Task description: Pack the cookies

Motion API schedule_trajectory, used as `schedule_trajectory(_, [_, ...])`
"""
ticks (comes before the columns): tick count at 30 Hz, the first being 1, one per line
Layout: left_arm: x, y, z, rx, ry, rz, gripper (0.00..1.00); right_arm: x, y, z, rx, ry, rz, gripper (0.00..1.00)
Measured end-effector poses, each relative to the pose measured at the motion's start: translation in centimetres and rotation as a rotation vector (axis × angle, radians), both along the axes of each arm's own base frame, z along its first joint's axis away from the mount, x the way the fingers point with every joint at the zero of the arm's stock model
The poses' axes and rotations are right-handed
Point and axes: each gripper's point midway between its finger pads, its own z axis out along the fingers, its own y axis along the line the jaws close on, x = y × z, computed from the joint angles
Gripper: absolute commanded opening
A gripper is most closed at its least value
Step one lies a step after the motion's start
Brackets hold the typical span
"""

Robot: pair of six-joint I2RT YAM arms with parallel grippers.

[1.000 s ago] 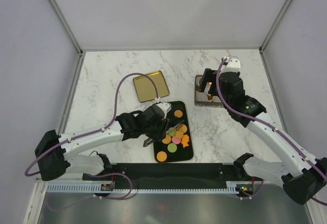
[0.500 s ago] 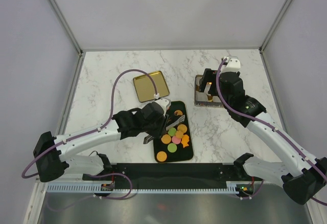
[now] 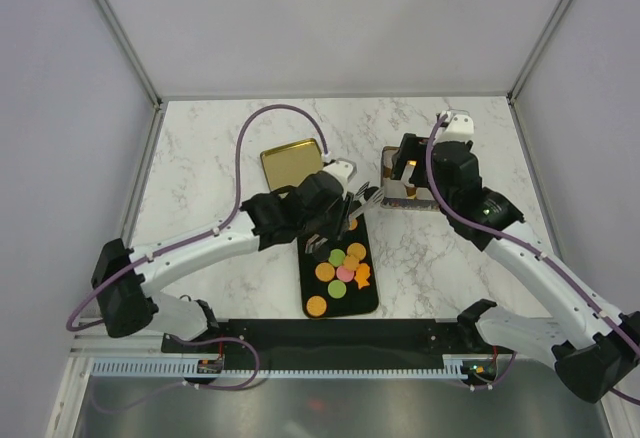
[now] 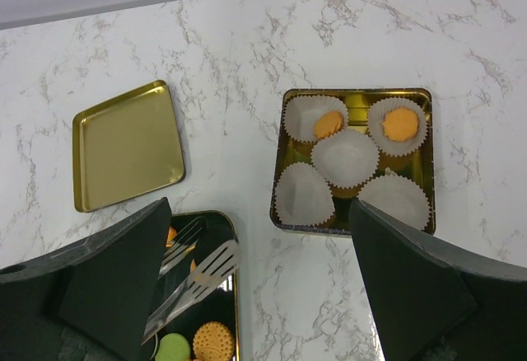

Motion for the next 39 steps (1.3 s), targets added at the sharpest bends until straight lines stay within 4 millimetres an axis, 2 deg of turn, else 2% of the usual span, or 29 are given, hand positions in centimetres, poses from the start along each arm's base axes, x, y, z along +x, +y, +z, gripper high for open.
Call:
schedule_trajectory(9, [7.4, -7.1, 1.0, -0.028, -0.093, 0.002, 0.43, -0.7, -1.5, 1.3, -0.004, -0.029, -0.049, 0.98])
schedule_trajectory(11, [8.8, -8.6, 0.5, -0.031, -0.1, 0.0, 0.43, -1.0, -2.0, 1.7, -0.009, -0.035, -0.068, 0.98])
schedule_trajectory(15, [10.1, -10.4, -1.5, -0.014, -0.082, -0.015, 0.43, -1.6, -3.1, 2.5, -0.013, -0.052, -0.102, 0.98])
schedule_trajectory(22, [10.8, -11.7, -4.2, 0.018, -0.049, -0.04, 0.44, -2.3, -4.2, 3.3, -0.016, -0.069, -0.134, 0.98])
schedule_trajectory(39, [12.2, -12.7, -6.2, 0.041, -0.048, -0.047, 0.48, -2.6, -4.6, 2.9, -0.033, -0.051, -0.142, 0.98])
